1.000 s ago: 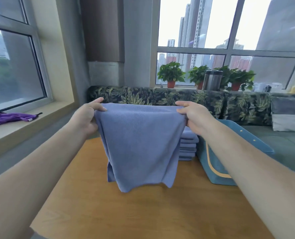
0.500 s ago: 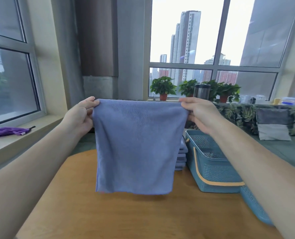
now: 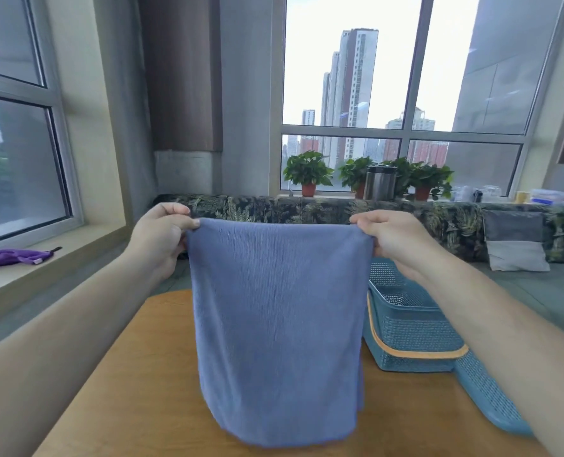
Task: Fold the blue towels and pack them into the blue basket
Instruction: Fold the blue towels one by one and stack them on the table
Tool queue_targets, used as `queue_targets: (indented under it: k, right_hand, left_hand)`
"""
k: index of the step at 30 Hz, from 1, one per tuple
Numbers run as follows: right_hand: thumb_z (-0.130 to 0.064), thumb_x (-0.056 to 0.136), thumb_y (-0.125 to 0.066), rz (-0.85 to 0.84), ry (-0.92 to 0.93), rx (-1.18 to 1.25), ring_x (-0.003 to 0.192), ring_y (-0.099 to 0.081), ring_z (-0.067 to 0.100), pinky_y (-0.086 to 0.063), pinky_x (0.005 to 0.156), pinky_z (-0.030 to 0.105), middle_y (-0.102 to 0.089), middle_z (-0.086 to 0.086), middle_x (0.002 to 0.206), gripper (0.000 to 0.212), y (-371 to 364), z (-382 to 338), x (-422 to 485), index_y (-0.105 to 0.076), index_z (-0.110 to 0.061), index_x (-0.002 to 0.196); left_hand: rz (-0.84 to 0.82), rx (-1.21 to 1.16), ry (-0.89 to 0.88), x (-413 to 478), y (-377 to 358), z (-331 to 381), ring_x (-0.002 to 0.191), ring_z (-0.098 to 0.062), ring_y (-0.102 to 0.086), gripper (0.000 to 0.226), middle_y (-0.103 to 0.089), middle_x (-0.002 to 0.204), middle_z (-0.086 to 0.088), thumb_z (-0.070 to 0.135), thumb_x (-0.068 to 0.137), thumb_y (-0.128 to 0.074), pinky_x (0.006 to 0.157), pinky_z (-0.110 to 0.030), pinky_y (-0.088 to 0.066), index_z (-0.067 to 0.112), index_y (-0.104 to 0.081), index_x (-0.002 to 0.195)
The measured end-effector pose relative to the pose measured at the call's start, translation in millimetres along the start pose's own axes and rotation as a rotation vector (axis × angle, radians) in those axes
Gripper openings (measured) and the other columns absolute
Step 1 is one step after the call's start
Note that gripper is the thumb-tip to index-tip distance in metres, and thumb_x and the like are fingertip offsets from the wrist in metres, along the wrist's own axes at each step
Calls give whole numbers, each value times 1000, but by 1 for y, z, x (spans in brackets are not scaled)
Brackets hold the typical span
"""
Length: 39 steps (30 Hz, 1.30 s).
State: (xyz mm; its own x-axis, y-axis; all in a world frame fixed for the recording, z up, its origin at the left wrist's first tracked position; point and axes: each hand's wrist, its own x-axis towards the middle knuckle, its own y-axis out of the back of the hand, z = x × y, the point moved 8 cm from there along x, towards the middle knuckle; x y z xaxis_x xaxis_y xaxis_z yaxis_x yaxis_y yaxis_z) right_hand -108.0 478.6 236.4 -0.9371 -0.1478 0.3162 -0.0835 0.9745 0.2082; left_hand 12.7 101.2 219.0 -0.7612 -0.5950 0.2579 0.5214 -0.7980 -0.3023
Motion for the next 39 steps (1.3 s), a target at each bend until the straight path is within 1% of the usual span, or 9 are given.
queue_targets:
  k: [6, 10, 12, 16, 20, 24, 29, 35, 39]
  right_hand:
    - [-11, 85, -73, -41, -129, 66, 108, -68, 28, -54, 97, 54, -75, 6, 108, 11, -17, 38, 23, -78, -16, 93]
    - [-5, 79, -75, -57, -24, -82, 113, -62, 21, -51, 102, 45, -68, -3, 116, 34, -20, 30, 36, -75, -23, 107]
    - [-9, 86, -71, -43, 58, -215, 108, -60, 14, -51, 96, 37, -66, -8, 113, 28, -19, 26, 35, -73, -28, 106]
    - [-11, 93, -65, -91, 165, -382, 74, -58, 7, -45, 70, 26, -68, -1, 91, 16, -29, 52, 12, -73, -25, 91]
    - [-14, 95, -65, -140, 153, -544, 101, -51, 15, -42, 92, 28, -54, -3, 111, 15, -36, 124, -33, -71, -28, 93]
    - [-11, 96, -60, -200, 18, -572, 81, -55, 2, -36, 71, 9, -62, -8, 93, 19, -45, 204, -105, -71, -27, 97]
    - [-10, 99, -57, -205, -137, -394, 56, -58, 2, -44, 58, 14, -65, -3, 83, 18, -54, 273, -174, -66, -25, 94]
    - [-24, 100, -58, -88, -131, -348, 55, -56, 5, -43, 59, 21, -60, -12, 62, 8, -44, 289, -187, -66, -25, 97]
    - [-25, 101, -58, -74, -112, -347, 65, -55, 4, -41, 67, 25, -61, -27, 68, 10, -43, 294, -189, -67, -25, 98]
  left_hand:
    - [-27, 244, 43, 31, -11, -38, 74, -19, -57, 34, -67, 96, -7, -19, 77, -63, 65, -27, -44, 13, -66, 87]
    - [-27, 424, -99, 50, -25, -20, 73, -17, -58, 36, -69, 93, -5, -17, 76, -68, 57, -21, -45, 18, -67, 86]
    - [-15, 519, -195, 45, -28, -12, 70, -11, -59, 33, -69, 90, -2, -11, 78, -69, 56, -17, -46, 21, -69, 87]
    - [-51, 792, -307, 9, -20, -31, 63, -1, -56, 25, -67, 81, 3, -3, 85, -64, 55, -3, -40, 17, -71, 96]
    - [-105, 935, -258, -39, 13, -96, 70, -7, -59, 18, -68, 82, 3, 5, 90, -65, 55, -7, -38, 20, -73, 94]
    - [-169, 931, -125, -102, 52, -178, 84, -11, -55, 13, -63, 88, 13, 11, 94, -64, 69, -10, -37, 22, -68, 89]
    - [-133, 819, 127, -158, 94, -257, 74, -1, -57, 5, -68, 85, 5, 18, 97, -62, 61, -6, -40, 18, -66, 93]
    - [-83, 808, 132, -160, 101, -260, 74, 7, -59, 7, -68, 85, 9, 26, 97, -63, 63, -3, -40, 20, -66, 98]
    - [-104, 840, 130, -160, 102, -264, 69, 13, -57, 11, -67, 82, 11, 29, 99, -60, 62, -4, -38, 19, -65, 97]
